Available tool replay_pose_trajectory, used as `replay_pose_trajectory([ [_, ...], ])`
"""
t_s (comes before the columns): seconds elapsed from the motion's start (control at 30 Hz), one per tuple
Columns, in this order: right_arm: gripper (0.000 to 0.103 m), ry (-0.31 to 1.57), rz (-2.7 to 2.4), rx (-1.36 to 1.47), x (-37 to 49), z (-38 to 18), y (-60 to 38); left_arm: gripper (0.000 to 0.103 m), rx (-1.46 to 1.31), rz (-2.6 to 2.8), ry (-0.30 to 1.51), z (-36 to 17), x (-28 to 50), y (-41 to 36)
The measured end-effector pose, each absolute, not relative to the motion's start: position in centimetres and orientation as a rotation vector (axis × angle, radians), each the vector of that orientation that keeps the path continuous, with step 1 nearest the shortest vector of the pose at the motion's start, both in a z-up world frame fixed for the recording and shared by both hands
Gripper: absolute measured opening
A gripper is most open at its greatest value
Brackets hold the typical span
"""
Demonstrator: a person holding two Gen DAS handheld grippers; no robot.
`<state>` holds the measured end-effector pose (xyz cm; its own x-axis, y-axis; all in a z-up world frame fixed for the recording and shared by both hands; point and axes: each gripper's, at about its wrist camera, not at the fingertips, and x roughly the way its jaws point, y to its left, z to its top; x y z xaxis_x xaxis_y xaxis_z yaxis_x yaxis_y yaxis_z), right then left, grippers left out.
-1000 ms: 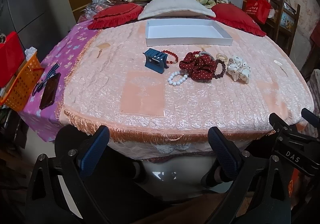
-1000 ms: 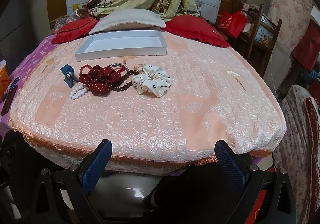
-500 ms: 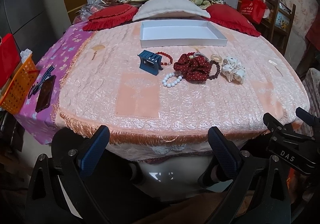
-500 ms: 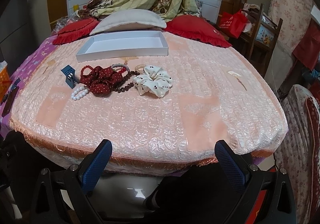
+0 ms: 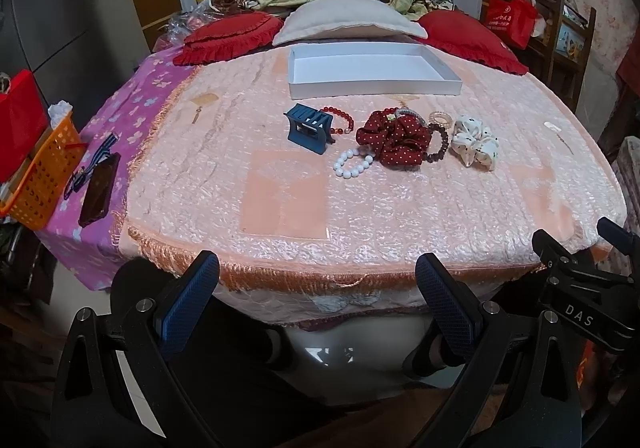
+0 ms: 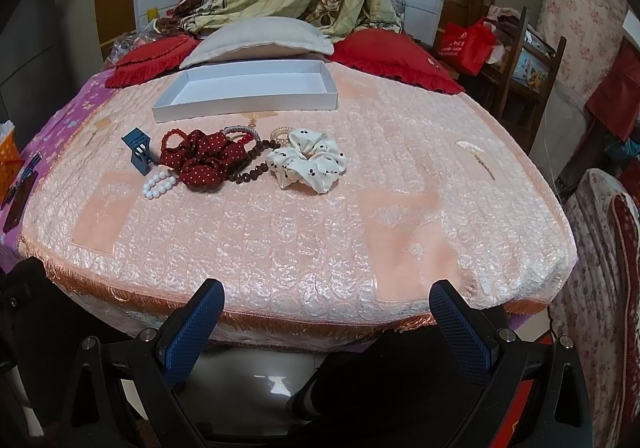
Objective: Organize jewelry
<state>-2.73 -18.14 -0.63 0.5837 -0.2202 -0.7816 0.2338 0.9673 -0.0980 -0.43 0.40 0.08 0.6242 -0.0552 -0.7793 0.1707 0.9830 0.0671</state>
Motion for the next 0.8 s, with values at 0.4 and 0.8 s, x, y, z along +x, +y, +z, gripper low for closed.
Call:
replay_pose_trajectory([
  [0.4,0.102,0.886,-0.278,-0.022,-2.8,-0.4,-17.9,0.099,0.134,-0.13,0.883,0.0,-0.5,0.5],
  [0.8,0.094,0.883,-0.241,0.057,-2.9,-0.5,-18.7,0.099,0.147,-0.147,0.871,0.1,-0.6,0.0],
])
